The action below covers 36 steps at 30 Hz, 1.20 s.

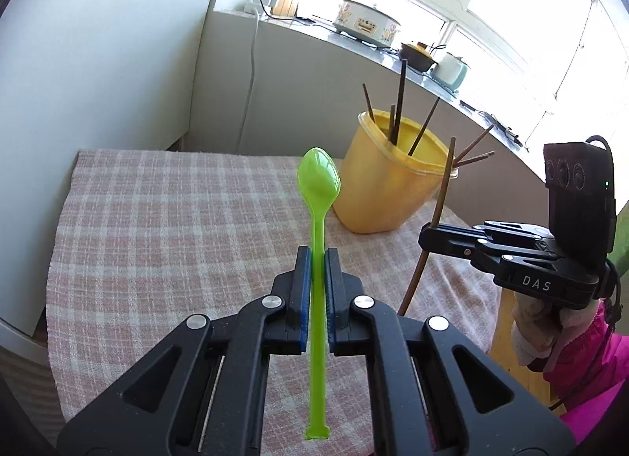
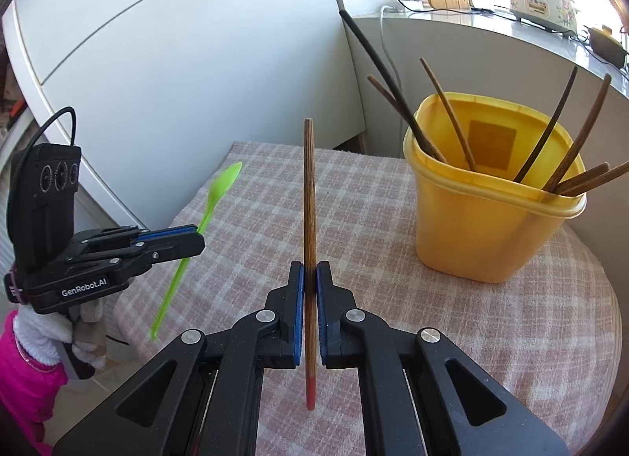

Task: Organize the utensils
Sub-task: 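Lift the spoon and chopstick upright and carry them over the yellow container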

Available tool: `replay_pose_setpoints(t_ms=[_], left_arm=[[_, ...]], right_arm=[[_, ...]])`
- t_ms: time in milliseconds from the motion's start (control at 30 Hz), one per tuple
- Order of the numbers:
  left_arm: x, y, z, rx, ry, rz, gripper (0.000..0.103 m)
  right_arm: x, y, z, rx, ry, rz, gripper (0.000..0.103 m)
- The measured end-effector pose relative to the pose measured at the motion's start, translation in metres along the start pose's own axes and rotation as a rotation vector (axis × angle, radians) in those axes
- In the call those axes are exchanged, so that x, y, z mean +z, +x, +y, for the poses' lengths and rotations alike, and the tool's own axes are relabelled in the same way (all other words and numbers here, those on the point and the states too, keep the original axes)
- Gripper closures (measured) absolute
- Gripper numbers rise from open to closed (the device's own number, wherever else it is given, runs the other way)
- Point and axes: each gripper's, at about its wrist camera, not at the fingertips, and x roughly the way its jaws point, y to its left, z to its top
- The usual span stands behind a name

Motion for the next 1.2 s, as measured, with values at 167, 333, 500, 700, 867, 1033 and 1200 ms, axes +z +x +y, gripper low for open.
replay_pose_setpoints(t_ms=[167, 333, 500, 700, 867, 1033, 1200], left_arm=[[0.015, 0.003, -0.034, -0.016, 0.072, -0.082, 0.099], [0.032, 0.009, -0.052, -0.061, 0.076, -0.127, 0.099], [0.048, 0.015, -0.067, -0.081, 0.075, -0.174, 0.099], [0.061, 0.025, -0.083, -0.097, 0.087, -0.208, 0.099], [0.076, 0.035, -0.092, -0.106, 0.098, -0.233, 0.099], [0.09, 0.047, -0.102, -0.103, 0.111, -0.248, 0.099], [0.1, 0.057, -0.107, -0.111, 0.105, -0.257, 0.099]], right_arm=[[-0.004, -0.031, -0.007, -0.015, -0.008, -0.084, 0.098], [-0.003, -0.061, -0.014, -0.039, -0.005, -0.182, 0.098], [0.006, -0.08, -0.021, -0.052, 0.011, -0.237, 0.098], [0.022, -0.1, -0.031, -0.06, 0.021, -0.295, 0.098], [0.035, -0.116, -0.035, -0.081, 0.009, -0.34, 0.098], [0.047, -0.125, -0.04, -0.089, 0.017, -0.382, 0.098], [0.062, -0.131, -0.044, -0.104, 0.013, -0.415, 0.098]])
